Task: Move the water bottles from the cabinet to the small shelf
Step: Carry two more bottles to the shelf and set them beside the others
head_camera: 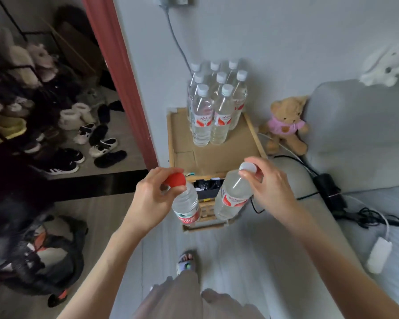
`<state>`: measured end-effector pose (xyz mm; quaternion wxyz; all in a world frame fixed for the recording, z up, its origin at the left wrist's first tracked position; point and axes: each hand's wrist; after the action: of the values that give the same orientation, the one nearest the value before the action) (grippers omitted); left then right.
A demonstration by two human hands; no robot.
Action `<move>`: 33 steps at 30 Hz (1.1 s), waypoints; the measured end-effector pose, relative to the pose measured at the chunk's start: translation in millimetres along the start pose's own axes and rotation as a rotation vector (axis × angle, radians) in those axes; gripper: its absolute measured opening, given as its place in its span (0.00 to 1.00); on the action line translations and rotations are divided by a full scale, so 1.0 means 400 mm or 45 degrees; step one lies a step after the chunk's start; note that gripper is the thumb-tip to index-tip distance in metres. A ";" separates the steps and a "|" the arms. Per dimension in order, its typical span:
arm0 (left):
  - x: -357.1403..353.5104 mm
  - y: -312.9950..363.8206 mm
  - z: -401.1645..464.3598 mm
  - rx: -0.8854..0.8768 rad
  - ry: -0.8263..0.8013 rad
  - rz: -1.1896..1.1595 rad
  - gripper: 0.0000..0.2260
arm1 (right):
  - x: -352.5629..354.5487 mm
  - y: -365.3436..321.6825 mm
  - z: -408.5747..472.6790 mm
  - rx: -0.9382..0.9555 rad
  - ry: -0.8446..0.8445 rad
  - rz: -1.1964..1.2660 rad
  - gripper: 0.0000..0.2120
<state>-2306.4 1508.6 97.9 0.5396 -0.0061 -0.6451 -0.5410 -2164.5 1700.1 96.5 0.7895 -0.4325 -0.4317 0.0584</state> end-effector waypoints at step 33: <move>-0.184 0.117 0.511 0.308 0.164 0.226 0.15 | 0.095 0.265 0.684 0.274 -0.538 0.027 0.20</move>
<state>-2388.7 1714.5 112.8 0.6223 0.0365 -0.6664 -0.4090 -2311.4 1956.4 112.2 0.7226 -0.3284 -0.5740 0.2015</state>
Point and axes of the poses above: each hand's wrist, its own z-axis towards the middle knuckle, its own x-axis out of the back of the hand, y = z × x, and after that the axes turned 9 degrees about z, right-handed
